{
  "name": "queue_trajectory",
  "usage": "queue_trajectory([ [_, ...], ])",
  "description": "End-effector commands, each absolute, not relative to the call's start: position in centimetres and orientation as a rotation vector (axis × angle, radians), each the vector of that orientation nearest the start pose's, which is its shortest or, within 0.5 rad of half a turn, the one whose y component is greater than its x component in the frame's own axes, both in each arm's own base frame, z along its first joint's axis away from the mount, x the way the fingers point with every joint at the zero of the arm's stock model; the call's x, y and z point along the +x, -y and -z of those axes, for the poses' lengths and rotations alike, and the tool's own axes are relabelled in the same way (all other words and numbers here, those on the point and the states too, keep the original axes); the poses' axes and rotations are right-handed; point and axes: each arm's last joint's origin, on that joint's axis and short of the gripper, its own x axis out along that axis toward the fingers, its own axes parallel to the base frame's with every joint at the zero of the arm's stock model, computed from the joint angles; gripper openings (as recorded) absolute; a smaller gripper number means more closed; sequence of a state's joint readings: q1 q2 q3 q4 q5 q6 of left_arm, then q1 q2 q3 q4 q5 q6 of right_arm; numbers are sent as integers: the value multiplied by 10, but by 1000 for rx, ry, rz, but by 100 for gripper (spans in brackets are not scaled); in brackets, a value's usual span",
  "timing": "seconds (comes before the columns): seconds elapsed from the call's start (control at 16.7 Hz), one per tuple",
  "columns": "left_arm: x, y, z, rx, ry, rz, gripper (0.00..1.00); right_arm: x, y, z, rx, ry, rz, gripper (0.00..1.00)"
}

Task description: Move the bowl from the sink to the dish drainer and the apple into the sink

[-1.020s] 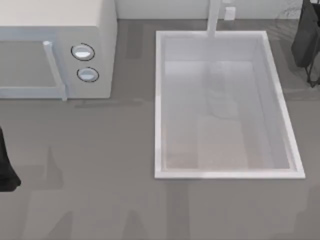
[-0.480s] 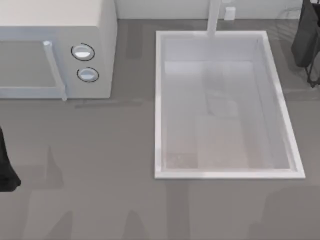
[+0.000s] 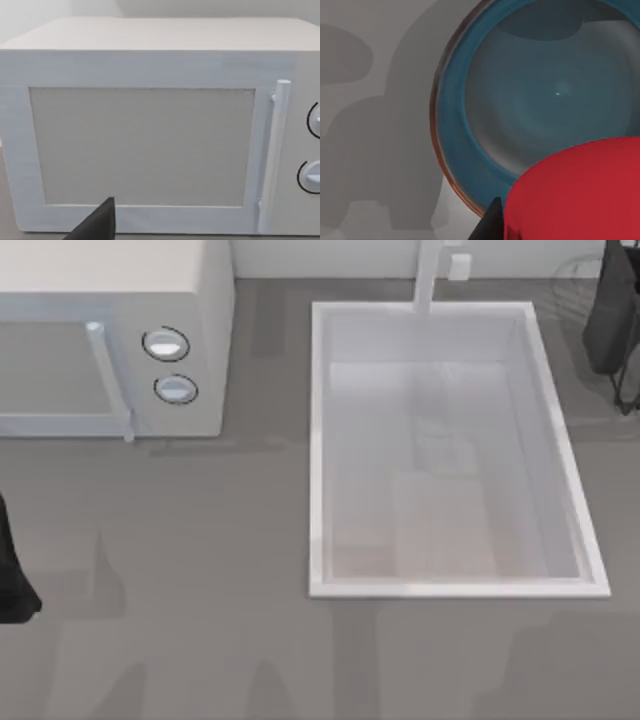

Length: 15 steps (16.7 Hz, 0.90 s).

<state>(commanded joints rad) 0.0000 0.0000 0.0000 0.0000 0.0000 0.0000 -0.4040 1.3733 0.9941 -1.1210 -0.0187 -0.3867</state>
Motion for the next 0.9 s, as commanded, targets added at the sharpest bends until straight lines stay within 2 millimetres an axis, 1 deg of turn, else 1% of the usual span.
queue_trajectory([
  [0.18,106,1,-160,0,0,0,100,229,76,-222,-73,-1436,15,0],
  [0.3,106,1,-160,0,0,0,100,246,61,-219,-152,-1355,13,0],
  [0.42,106,1,-160,0,0,0,100,265,40,-214,-233,-1242,15,0],
  [0.54,106,1,-160,0,0,0,100,284,14,-210,-302,-1103,17,0],
  [0.66,106,1,-160,0,0,0,100,299,-16,-206,-348,-945,18,0],
  [0.78,106,1,-160,0,0,0,100,309,-48,-203,-363,-777,17,0],
  [0.9,106,1,-160,0,0,0,100,313,-81,-202,-348,-607,14,0],
])
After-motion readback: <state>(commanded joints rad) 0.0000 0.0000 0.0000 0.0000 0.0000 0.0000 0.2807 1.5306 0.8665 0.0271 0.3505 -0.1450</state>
